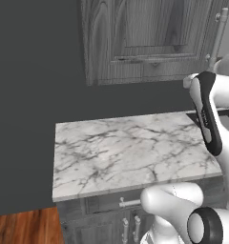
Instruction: Open the cabinet, pick the kettle from the cabinet, and place it in the sink.
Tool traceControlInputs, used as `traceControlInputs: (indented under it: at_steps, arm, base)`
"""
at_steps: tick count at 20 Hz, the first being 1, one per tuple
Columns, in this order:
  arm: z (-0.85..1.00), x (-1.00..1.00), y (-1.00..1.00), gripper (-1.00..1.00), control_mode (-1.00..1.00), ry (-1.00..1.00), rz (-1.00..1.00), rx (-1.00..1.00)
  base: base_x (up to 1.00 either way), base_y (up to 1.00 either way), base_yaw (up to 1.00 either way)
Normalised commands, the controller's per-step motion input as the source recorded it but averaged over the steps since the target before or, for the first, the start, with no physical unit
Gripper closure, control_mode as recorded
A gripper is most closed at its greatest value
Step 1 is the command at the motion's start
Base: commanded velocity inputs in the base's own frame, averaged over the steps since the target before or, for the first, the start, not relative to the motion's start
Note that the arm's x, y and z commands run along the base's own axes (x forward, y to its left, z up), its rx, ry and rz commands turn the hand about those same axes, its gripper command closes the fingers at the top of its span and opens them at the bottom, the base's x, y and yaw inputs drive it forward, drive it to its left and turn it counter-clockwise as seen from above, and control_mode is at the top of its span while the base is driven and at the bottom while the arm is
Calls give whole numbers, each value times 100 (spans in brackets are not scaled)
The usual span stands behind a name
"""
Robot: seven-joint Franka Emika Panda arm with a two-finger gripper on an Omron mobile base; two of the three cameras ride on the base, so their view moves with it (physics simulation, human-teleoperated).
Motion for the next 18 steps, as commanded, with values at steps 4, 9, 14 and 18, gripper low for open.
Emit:
traceControlInputs:
  at_steps: [4, 9, 14, 18]
  arm:
    - [35, 11, -19, -100, -100, 0, -4, 0]
    - [28, 9, -21, -100, -100, -3, 0, 0]
    - [28, 8, -20, -100, -100, 0, -1, 0]
    - [29, 7, -21, -100, -100, 0, 0, 0]
  base:
    - [0, 0, 0]
    - [0, 0, 0]
    - [0, 0, 0]
    - [0, 0, 0]
